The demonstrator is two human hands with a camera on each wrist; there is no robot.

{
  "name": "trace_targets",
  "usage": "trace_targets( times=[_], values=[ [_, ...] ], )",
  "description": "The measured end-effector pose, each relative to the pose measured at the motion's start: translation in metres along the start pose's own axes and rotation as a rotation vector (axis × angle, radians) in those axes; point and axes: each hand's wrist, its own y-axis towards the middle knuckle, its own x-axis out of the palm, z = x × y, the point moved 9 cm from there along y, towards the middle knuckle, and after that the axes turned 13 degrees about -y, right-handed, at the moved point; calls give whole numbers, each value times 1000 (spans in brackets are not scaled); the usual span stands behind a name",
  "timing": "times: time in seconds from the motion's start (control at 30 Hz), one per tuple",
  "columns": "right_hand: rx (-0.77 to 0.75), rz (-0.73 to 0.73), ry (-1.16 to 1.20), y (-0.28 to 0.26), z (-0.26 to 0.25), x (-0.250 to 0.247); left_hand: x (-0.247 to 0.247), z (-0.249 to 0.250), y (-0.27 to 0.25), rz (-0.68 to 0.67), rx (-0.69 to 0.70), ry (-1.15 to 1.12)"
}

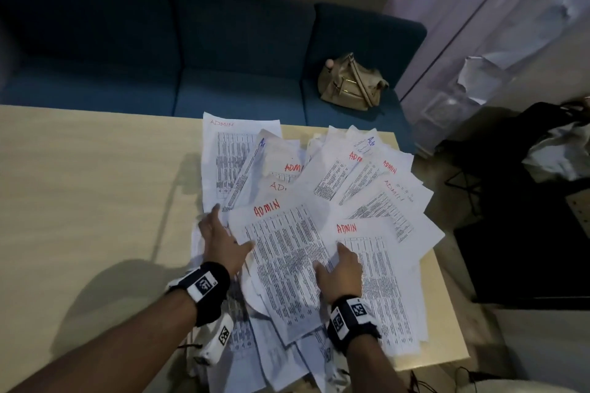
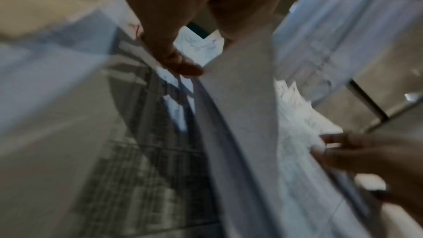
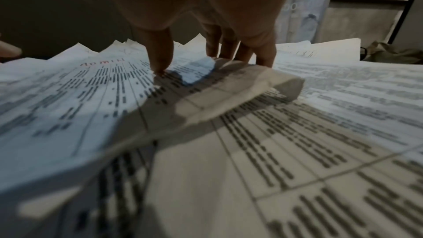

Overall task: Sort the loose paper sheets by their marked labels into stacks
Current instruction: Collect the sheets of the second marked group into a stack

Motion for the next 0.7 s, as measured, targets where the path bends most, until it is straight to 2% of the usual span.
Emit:
trace_targets(
  times=[0.1, 0.17, 0.3, 0.37, 0.47, 0.57, 0.63, 0.7],
  values=[
    [32, -3, 148, 4, 4, -3, 0, -6, -10, 119, -133, -17],
    [38, -31, 202, 3, 2, -1, 8, -3, -16, 70, -123, 53],
    [76, -152, 311, -2, -2, 11, 19, 27, -34, -37, 73, 154],
    [50, -152, 299, -2, -5, 11, 19, 37, -41, -100, 108, 200],
    [20, -109, 347, 0, -7, 2, 11, 31, -44, -180, -5, 193],
    [33, -128, 400, 2, -6, 2, 1, 31, -48, -198, 16, 216],
    [-17, -141, 386, 2, -13, 3, 5, 26, -49, -276, 6, 199],
    [-94, -155, 351, 1, -20, 6, 1, 25, -44, -251, -15, 166]
  ],
)
